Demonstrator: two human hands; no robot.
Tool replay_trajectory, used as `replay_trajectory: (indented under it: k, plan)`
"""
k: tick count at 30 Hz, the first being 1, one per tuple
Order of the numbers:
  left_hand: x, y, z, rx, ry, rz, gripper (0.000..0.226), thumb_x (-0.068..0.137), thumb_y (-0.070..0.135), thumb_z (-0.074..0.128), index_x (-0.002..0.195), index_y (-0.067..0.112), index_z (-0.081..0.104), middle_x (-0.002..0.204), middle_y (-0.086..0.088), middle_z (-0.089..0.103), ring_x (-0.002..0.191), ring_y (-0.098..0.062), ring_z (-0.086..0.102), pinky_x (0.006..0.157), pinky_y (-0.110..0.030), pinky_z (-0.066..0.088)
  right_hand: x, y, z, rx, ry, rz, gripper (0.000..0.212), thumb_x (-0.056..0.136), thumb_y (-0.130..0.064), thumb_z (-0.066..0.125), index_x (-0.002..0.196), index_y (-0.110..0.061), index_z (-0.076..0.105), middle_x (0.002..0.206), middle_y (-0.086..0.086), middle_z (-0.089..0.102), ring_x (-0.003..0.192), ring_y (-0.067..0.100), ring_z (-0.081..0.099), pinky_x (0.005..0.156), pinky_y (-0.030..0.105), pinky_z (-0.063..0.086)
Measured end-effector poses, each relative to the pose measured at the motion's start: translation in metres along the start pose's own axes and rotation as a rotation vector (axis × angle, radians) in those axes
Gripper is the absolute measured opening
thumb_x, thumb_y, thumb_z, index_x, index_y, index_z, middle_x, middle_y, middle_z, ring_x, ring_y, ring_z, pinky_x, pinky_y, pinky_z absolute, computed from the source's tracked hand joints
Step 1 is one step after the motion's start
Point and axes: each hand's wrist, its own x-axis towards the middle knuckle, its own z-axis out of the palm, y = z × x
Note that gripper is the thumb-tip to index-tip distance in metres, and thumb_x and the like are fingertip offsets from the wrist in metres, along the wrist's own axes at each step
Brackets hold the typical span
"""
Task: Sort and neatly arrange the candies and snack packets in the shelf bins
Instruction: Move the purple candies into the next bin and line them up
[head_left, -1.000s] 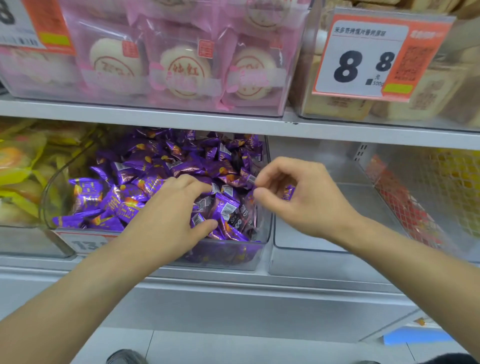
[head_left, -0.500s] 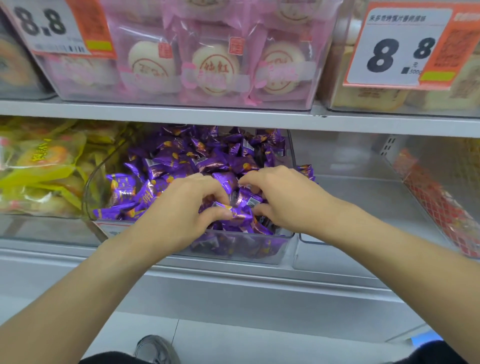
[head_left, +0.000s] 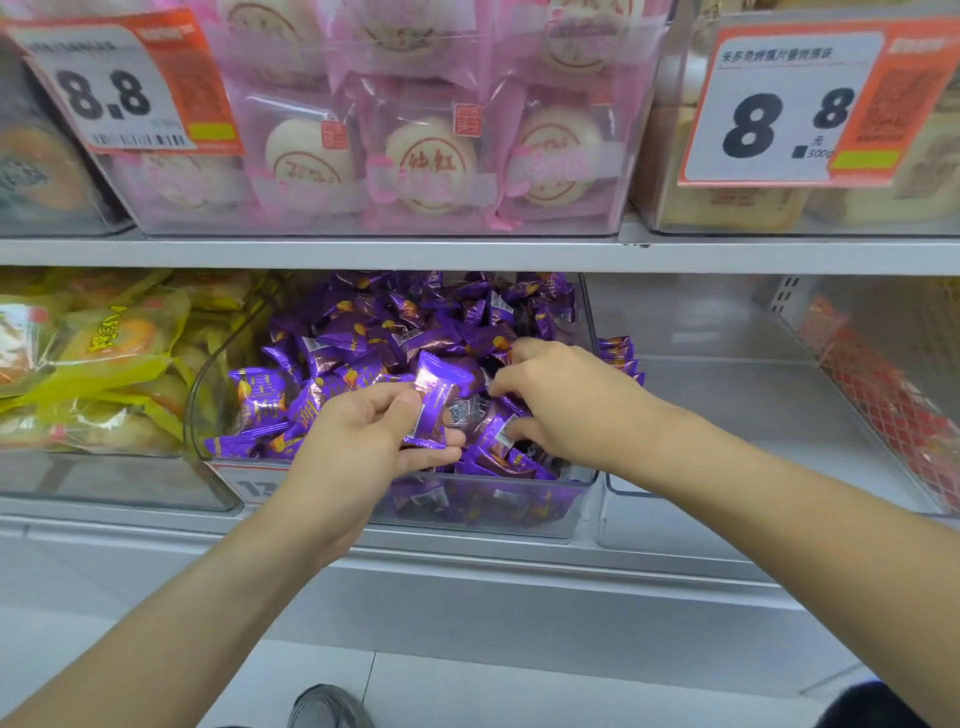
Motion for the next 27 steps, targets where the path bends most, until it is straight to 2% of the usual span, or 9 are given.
replay_trajectory:
  k: [2,5,10,13,16,19,21,24,27]
  plan:
    - [0.0,0.002,0.002,-0.078,0.012,-0.049,0.029,0.104,0.01,0.042,0.109,-0.012,0.059,0.089,-0.02,0.072,0.081,-0.031,0.075,0.073,-0.033,0.062,0.0,-0.002,0.0,-0.049,-0.008,0.009,0.046,0.089,-0.042,0.068,0.132,-0.029,0.059,0.118,0.001,0.051,0.103,0.028,0.06,0.073,0.036,0.046]
    - [0.001,0.005,0.004,-0.105,0.031,-0.056,0.029,0.104,0.01,0.043,0.1,-0.011,0.062,0.079,-0.015,0.072,0.075,-0.031,0.075,0.067,-0.033,0.062,-0.001,-0.004,0.002,-0.141,-0.009,0.008,0.038,0.09,-0.049,0.064,0.122,-0.027,0.064,0.115,0.0,0.052,0.102,0.026,0.059,0.065,0.034,0.036]
    - [0.002,0.002,0.003,-0.031,0.059,0.004,0.035,0.105,0.018,0.043,0.089,-0.003,0.067,0.085,-0.017,0.071,0.064,-0.02,0.07,0.059,-0.025,0.059,-0.008,0.0,-0.002,0.044,0.024,0.024,0.028,0.088,-0.041,0.069,0.108,-0.021,0.063,0.117,0.001,0.047,0.105,0.024,0.052,0.077,0.039,0.05]
    - [0.003,0.001,0.004,-0.021,0.079,0.022,0.037,0.106,0.02,0.04,0.094,-0.005,0.065,0.087,-0.019,0.069,0.06,-0.017,0.066,0.055,-0.023,0.056,-0.012,0.001,-0.006,0.115,0.017,0.02,0.023,0.091,-0.036,0.067,0.106,-0.02,0.061,0.114,0.002,0.054,0.102,0.024,0.054,0.084,0.038,0.046]
    - [0.003,0.003,0.004,-0.133,0.101,-0.033,0.035,0.105,0.024,0.041,0.104,-0.006,0.059,0.078,-0.021,0.067,0.058,-0.023,0.067,0.053,-0.026,0.056,-0.02,0.0,-0.012,0.177,0.099,0.078,0.022,0.092,-0.035,0.065,0.105,-0.019,0.059,0.105,0.002,0.062,0.096,0.025,0.059,0.083,0.036,0.044]
    - [-0.001,0.007,0.006,-0.232,0.088,-0.071,0.045,0.103,0.035,0.045,0.106,-0.007,0.06,0.08,-0.027,0.066,0.065,-0.03,0.07,0.057,-0.03,0.059,-0.033,-0.001,-0.017,0.38,0.272,0.156,0.021,0.086,-0.033,0.073,0.097,-0.021,0.061,0.084,-0.002,0.069,0.077,0.018,0.066,0.079,0.037,0.053]
    - [-0.003,0.008,0.008,-0.209,0.063,-0.03,0.048,0.098,0.037,0.051,0.101,-0.01,0.061,0.082,-0.026,0.065,0.068,-0.027,0.07,0.061,-0.029,0.059,-0.039,-0.002,-0.019,0.566,0.356,0.214,0.027,0.077,-0.026,0.079,0.097,-0.023,0.061,0.077,-0.007,0.067,0.067,0.013,0.066,0.072,0.037,0.056]
    - [-0.004,0.007,0.01,-0.116,0.014,0.026,0.045,0.081,0.037,0.066,0.094,-0.006,0.066,0.08,-0.015,0.064,0.069,-0.023,0.069,0.066,-0.03,0.058,-0.045,0.0,-0.021,0.777,0.323,0.302,0.044,0.072,-0.02,0.083,0.112,-0.023,0.064,0.075,-0.013,0.063,0.07,0.014,0.066,0.073,0.031,0.056]
    - [-0.004,0.005,0.013,-0.036,-0.009,0.025,0.041,0.069,0.038,0.07,0.087,0.001,0.07,0.078,-0.011,0.069,0.071,-0.023,0.07,0.07,-0.035,0.059,-0.051,0.002,-0.018,0.973,0.248,0.329,0.03,0.074,-0.021,0.083,0.101,-0.026,0.071,0.08,-0.009,0.067,0.08,0.024,0.069,0.082,0.048,0.057]
